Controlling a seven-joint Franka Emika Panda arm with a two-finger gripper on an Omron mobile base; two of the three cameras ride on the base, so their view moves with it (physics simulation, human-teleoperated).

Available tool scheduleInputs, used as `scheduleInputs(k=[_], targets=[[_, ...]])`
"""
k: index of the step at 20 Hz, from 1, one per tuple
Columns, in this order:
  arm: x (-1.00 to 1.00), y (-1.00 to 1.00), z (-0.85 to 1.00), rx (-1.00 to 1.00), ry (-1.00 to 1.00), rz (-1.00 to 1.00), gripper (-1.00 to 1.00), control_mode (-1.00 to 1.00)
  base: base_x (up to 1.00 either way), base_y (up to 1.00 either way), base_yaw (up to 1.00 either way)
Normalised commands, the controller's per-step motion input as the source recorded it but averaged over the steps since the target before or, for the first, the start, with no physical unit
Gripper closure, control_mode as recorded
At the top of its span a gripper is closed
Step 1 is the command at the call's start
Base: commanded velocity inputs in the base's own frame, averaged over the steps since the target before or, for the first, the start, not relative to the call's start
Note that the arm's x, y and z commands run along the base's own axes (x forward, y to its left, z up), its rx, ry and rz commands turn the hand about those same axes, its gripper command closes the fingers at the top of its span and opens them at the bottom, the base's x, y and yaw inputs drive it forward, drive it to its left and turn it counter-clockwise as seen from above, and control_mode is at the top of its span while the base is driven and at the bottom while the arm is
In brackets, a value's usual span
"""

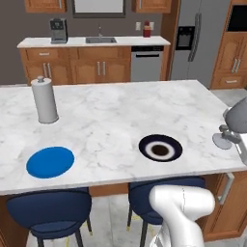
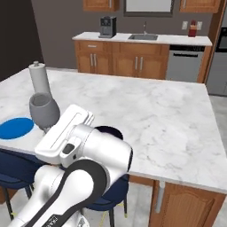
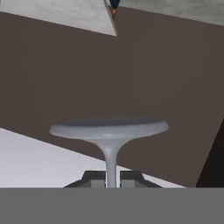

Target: Retrieve the wine glasses from the counter and place one next to each plate.

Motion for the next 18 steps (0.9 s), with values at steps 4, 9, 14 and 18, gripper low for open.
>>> scheduleInputs(k=[4, 9, 14, 18], targets=[[0.00, 0.00, 0.00, 0.00, 0.00, 0.00, 1.00, 1.00, 0.64, 0.00, -0.34], [0.00, 0.00, 0.00, 0.00, 0.00, 0.00, 1.00, 1.00, 0.72, 0.00, -0.32], [0.00, 0.00, 0.00, 0.00, 0.00, 0.00, 1.00, 1.00, 0.66, -0.07, -0.16], [0.99, -0.27, -0.22, 0.00, 0.11, -0.05, 1.00, -1.00, 0.00, 0.00, 0.00]])
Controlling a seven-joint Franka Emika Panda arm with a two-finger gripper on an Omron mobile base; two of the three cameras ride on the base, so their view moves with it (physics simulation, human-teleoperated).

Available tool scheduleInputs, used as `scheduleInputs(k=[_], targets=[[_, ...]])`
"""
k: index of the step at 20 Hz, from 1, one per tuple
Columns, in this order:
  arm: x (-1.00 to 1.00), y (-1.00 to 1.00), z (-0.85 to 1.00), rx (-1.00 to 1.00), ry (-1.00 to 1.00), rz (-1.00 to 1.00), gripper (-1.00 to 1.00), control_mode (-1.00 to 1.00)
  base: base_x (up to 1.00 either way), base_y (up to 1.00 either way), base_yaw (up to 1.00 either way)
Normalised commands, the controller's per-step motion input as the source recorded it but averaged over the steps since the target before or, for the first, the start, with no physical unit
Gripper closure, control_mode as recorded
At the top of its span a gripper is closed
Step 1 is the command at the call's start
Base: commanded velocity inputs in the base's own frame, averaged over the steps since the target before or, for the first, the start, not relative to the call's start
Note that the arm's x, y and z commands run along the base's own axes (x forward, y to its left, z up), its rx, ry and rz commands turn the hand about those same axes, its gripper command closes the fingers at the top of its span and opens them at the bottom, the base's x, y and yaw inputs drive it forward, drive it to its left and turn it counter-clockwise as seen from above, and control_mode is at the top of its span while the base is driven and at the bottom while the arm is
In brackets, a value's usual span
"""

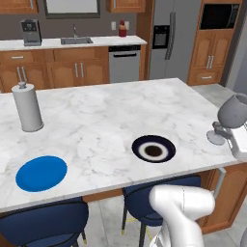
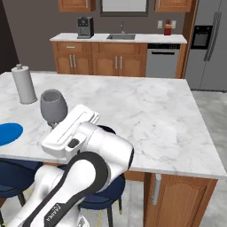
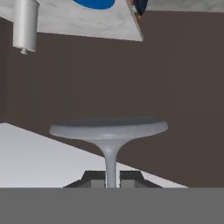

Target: Retrieve the wine glasses from the counter and place one next to each plate.

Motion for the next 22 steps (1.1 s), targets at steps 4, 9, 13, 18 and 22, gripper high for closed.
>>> scheduleInputs(k=[4, 9, 13, 18, 22], targets=[[1.00, -0.31, -0.23, 0.00, 0.00, -0.02, 1.00, -1.00, 0.00, 0.00, 0.00], [0.95, -0.32, -0.25, 0.00, 0.01, -0.03, 1.00, -1.00, 0.00, 0.00, 0.00], [0.76, -0.51, -0.48, -0.01, 0.00, 0.00, 1.00, -1.00, 0.00, 0.00, 0.00], [0.53, -0.50, -0.49, -0.04, 0.00, 0.00, 1.00, -1.00, 0.00, 0.00, 0.00], [0.46, -0.26, -0.54, -0.11, 0.00, 0.00, 1.00, -1.00, 0.00, 0.00, 0.00]])
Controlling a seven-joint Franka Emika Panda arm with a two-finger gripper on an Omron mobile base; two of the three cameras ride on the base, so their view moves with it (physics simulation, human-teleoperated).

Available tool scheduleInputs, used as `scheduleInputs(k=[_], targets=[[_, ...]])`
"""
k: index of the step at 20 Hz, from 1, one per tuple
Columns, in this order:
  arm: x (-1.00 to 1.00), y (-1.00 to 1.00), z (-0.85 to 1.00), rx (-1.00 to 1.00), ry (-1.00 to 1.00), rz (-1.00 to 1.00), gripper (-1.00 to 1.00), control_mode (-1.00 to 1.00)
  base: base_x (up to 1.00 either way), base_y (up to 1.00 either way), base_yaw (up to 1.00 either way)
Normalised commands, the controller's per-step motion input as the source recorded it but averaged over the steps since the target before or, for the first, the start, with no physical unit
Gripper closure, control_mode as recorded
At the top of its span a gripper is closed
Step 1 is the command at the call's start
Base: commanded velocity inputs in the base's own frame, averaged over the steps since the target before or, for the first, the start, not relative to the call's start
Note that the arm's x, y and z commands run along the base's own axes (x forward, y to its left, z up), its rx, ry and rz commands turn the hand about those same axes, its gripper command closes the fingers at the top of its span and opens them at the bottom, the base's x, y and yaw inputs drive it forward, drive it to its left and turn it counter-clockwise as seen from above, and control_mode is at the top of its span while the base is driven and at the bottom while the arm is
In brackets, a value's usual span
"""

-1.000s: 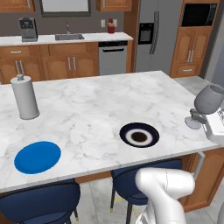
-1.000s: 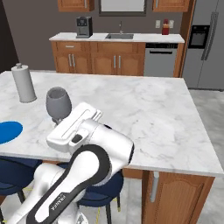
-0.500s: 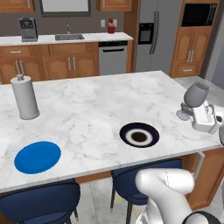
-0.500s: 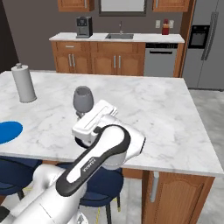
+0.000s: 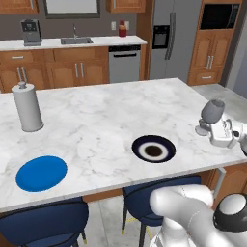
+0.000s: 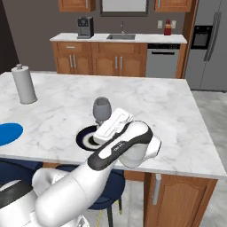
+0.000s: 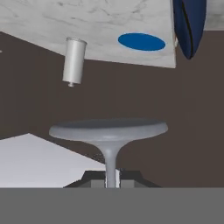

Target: Retrieve the wine glasses from the counter and place one next to each plate.

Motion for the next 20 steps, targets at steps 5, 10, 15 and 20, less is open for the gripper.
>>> scheduleInputs(k=[5, 10, 15, 20], targets=[[0.39, -0.15, -0.43, -0.12, 0.04, 0.00, 1.00, -1.00, 0.00, 0.00, 0.00], [0.19, -0.09, -0.24, -0.06, 0.01, 0.00, 1.00, -1.00, 0.00, 0.00, 0.00], [0.36, 0.00, -0.15, 0.00, 0.08, -0.04, 1.00, -1.00, 0.00, 0.00, 0.00], [0.37, 0.04, -0.14, 0.00, 0.25, -0.06, 1.00, -1.00, 0.00, 0.00, 0.00]])
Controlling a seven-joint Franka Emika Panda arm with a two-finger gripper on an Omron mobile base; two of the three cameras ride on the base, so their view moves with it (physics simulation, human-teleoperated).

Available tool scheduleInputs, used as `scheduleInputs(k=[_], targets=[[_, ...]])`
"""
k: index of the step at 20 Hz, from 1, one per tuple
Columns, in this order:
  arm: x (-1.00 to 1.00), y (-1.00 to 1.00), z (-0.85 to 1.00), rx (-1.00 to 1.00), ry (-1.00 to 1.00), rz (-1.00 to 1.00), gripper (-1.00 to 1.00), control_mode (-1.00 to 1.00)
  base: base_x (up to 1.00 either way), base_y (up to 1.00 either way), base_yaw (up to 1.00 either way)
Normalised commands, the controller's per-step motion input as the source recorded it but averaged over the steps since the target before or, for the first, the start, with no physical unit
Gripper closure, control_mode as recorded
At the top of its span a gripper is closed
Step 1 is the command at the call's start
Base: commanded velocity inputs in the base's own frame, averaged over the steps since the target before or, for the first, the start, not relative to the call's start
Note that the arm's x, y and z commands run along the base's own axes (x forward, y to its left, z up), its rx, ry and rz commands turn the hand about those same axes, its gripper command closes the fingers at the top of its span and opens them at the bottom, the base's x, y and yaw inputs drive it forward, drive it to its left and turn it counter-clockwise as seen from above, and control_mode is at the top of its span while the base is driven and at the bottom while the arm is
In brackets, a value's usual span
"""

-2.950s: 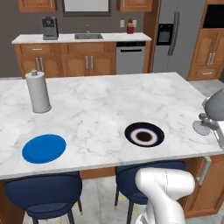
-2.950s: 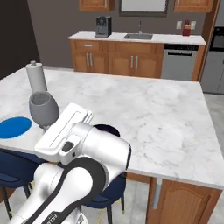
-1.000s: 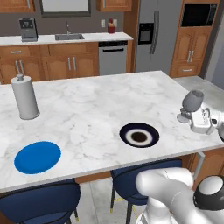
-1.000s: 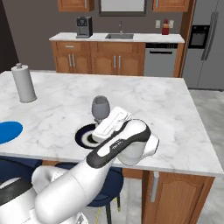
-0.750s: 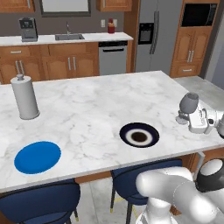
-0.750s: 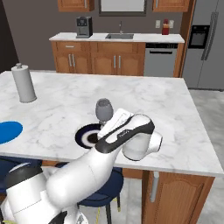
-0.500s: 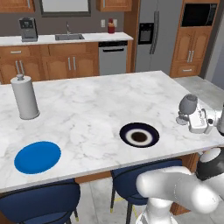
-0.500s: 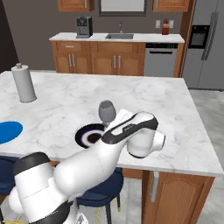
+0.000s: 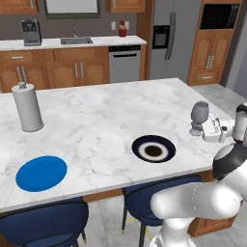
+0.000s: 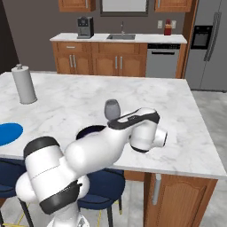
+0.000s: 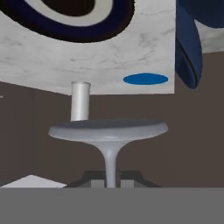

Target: Retrieve the wine glasses from the counter and place one next to each plate.

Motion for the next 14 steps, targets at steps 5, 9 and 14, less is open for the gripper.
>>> scheduleInputs(k=[5, 9, 14], targets=[[0.30, 0.03, -0.25, 0.00, 0.14, -0.01, 1.00, -1.00, 0.00, 0.00, 0.00], [0.10, 0.00, -0.24, 0.00, 0.00, 0.00, 1.00, -1.00, 0.00, 0.00, 0.00], [0.14, 0.00, -0.18, -0.01, -0.05, 0.00, 1.00, -1.00, 0.00, 0.00, 0.00]])
